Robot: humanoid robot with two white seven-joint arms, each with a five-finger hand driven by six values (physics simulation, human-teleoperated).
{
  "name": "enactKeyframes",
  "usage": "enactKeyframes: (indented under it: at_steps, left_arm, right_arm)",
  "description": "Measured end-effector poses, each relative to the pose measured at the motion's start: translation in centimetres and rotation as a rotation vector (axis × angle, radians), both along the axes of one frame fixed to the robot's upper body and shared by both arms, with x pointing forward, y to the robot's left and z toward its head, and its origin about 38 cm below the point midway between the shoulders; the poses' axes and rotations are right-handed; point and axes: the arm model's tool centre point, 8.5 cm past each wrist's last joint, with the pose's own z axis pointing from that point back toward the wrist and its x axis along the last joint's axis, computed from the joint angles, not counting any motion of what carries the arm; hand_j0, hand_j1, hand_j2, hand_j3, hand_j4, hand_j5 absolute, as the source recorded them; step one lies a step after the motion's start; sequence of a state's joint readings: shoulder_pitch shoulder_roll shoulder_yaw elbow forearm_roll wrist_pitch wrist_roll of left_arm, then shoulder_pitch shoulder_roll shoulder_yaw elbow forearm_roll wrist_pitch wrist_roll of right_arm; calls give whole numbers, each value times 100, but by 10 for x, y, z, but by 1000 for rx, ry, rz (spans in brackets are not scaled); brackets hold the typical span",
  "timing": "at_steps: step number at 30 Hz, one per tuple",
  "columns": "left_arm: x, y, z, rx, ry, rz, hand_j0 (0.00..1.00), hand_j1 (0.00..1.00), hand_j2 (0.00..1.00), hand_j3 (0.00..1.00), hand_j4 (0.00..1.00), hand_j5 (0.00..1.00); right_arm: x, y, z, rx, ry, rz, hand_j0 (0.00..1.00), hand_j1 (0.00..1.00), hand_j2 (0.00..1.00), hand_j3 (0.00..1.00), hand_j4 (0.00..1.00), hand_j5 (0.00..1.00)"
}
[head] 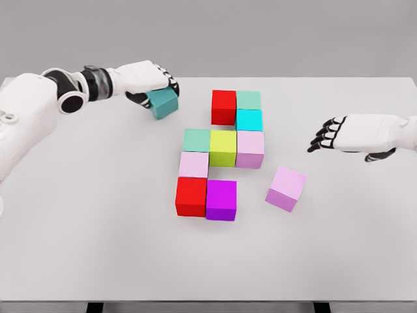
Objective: Assemble the squares on the desktop into the number 2
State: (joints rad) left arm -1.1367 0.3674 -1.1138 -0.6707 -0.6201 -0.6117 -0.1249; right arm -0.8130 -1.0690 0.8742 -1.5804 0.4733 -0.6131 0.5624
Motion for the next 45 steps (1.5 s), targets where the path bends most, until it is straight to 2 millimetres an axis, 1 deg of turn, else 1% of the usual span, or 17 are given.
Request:
enactKeyframes:
  at_steps: [3, 7, 8, 9, 11, 16, 24, 30, 33, 35, 36, 40, 42, 45]
  left_arm:
    - [0, -6, 1, -4, -1, -9, 65, 65, 65, 65, 65, 65]
    - [0, -9, 2, -5, -3, -14, 65, 65, 65, 65, 65, 65]
    - [0, -9, 2, -6, -3, -14, 65, 65, 65, 65, 65, 65]
    - [0, -9, 2, -6, -3, -14, 65, 65, 65, 65, 65, 65]
    - [1, -10, 3, -7, -5, -13, 65, 65, 65, 65, 65, 65]
    - [4, -16, 5, -12, -5, -12, 65, 65, 65, 65, 65, 65]
    - [6, -24, 2, -19, 3, -11, 65, 65, 65, 65, 65, 65]
    - [8, -33, 2, -24, 7, -13, 66, 66, 66, 66, 66, 66]
    - [8, -35, 2, -25, 9, -10, 66, 66, 66, 66, 66, 66]
    - [9, -34, 1, -25, 11, -7, 70, 70, 70, 70, 70, 70]
    - [9, -34, 1, -25, 12, -6, 76, 76, 76, 76, 76, 76]
    - [9, -33, 0, -22, 14, -3, 94, 94, 94, 94, 94, 94]
    - [9, -33, -1, -21, 14, -3, 100, 100, 100, 100, 100, 100]
    - [9, -33, -1, -21, 15, -2, 100, 100, 100, 100, 100, 100]
  right_arm:
    - [5, 6, -8, -48, -22, 16, 87, 87, 87, 87, 87, 87]
    - [7, 12, -15, -74, -27, 30, 86, 86, 86, 86, 86, 86]
    - [7, 13, -17, -81, -28, 35, 79, 79, 79, 79, 79, 79]
    - [8, 15, -19, -88, -31, 39, 79, 79, 79, 79, 79, 79]
    - [9, 19, -21, -98, -35, 46, 68, 68, 68, 68, 68, 68]
    - [10, 27, -29, -126, -42, 69, 67, 67, 67, 67, 67, 67]
    - [4, 40, -40, -142, -24, 113, 67, 67, 67, 67, 67, 67]
    - [4, 47, -45, -143, -21, 128, 67, 67, 67, 67, 67, 67]
    - [4, 50, -46, -141, -21, 135, 67, 67, 67, 67, 67, 67]
    - [4, 52, -47, -140, -21, 139, 67, 67, 67, 67, 67, 67]
    - [4, 54, -47, -139, -21, 141, 67, 67, 67, 67, 67, 67]
    - [4, 58, -48, -132, -22, 150, 67, 67, 67, 67, 67, 67]
    - [4, 60, -48, -131, -23, 153, 67, 67, 67, 67, 67, 67]
    - [4, 61, -48, -130, -24, 156, 67, 67, 67, 67, 67, 67]
